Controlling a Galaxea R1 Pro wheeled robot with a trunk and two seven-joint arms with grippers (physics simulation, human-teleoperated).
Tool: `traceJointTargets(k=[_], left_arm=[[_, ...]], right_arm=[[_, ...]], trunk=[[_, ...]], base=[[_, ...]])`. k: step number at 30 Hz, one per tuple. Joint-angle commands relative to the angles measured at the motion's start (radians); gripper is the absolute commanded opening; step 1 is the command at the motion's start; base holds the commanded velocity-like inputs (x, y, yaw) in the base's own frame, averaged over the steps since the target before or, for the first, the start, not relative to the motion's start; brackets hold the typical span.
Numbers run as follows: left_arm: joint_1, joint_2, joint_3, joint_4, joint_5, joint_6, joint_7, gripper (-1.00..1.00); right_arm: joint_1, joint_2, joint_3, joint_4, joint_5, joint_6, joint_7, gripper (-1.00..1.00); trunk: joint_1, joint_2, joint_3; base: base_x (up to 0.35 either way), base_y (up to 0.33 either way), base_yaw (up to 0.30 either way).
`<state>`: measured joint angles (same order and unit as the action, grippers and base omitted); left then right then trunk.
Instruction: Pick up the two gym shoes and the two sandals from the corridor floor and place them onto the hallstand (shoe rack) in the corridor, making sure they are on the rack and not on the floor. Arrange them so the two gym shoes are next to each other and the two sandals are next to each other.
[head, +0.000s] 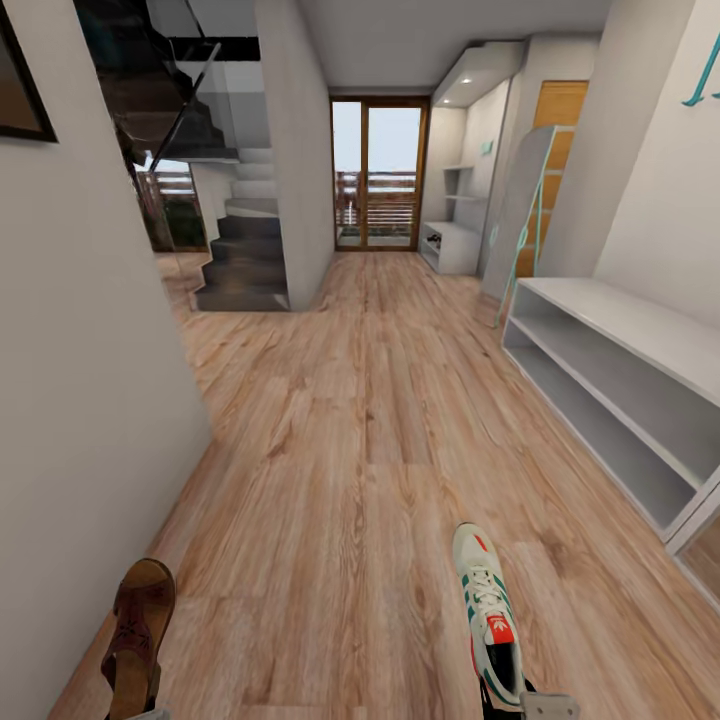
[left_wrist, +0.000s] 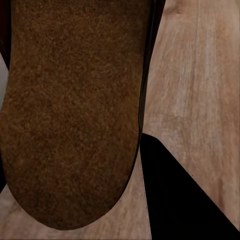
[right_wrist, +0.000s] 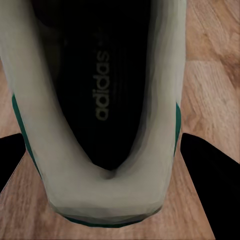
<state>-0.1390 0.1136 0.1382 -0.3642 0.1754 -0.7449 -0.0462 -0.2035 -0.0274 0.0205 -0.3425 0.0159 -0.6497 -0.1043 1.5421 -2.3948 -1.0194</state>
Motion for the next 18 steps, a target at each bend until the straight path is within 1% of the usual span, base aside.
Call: traceJointTargets(k=[1,18], left_arm=[[-0.001,0.000,0.001,0.001,0.003,-0.002,-0.004,-1.00],[-0.001,0.000,0.002,0.002,0.003,-0.002,-0.004,-1.00]], right_arm=[[-0.001,0.000,0.002,0.000,0.002,-0.002,-0.006,-1.00],[-0.001,0.000,0.002,0.000,0.002,-0.002,-0.006,-1.00]], trunk=[[0.000,0.000,-0.001],[0.000,0.000,-0.001]], base=[[0.339,0.000,0.000],[0.339,0.000,0.000]])
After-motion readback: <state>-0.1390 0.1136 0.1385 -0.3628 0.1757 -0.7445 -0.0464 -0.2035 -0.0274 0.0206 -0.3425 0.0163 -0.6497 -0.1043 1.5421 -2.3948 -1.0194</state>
